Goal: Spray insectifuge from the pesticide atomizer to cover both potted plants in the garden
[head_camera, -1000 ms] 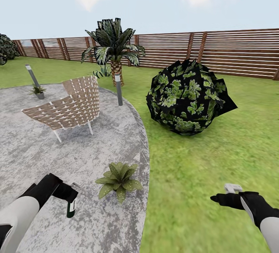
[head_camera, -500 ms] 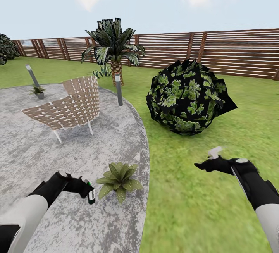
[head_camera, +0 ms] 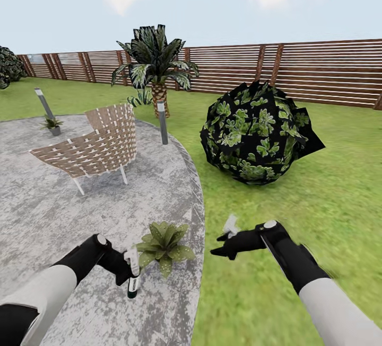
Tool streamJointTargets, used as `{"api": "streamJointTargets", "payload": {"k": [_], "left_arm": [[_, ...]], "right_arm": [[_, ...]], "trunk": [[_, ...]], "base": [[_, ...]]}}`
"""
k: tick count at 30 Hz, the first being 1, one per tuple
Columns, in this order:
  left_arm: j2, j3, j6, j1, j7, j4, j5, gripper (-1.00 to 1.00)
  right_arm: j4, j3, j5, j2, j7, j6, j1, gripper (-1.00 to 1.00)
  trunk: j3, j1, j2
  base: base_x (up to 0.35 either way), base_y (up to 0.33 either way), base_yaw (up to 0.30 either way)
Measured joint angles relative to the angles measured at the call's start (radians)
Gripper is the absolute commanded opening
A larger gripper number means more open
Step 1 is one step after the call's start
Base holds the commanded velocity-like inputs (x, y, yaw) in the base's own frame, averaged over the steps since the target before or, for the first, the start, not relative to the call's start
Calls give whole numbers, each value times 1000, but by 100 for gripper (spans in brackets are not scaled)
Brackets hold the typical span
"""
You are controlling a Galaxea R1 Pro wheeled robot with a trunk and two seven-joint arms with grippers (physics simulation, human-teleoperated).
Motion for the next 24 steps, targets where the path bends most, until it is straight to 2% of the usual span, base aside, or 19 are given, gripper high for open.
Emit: {"api": "streamJointTargets", "payload": {"k": [2,5,7,10,14,20,24], "left_arm": [[-15,0,2,0,-28,0,-62,-100],[-31,0,2,-1,-54,0,-89,-100],[-34,0,2,-1,-59,0,-94,-100],[-36,0,2,-3,-60,0,-108,-100],[-62,0,2,-3,-61,-1,-163,-100],[-136,0,1,-3,-58,-1,-179,-100],[-171,-2,1,-3,-58,-1,-178,-100]], "right_arm": [[0,49,0,7,1,0,0,-100],[0,119,0,23,1,0,0,-100],[0,144,0,28,1,0,0,-100],[-7,154,0,35,2,0,0,-100],[-23,156,0,65,2,0,0,-100],[-38,156,1,77,2,-1,0,-100],[-38,156,1,77,2,-1,0,-100]], "trunk": [[0,0,0],[0,0,0],[0,0,0],[0,0,0],[0,0,0],[0,0,0],[0,0,0]], "base": [[0,0,0],[0,0,0],[0,0,0],[0,0,0],[0,0,0],[0,0,0],[0,0,0]]}}
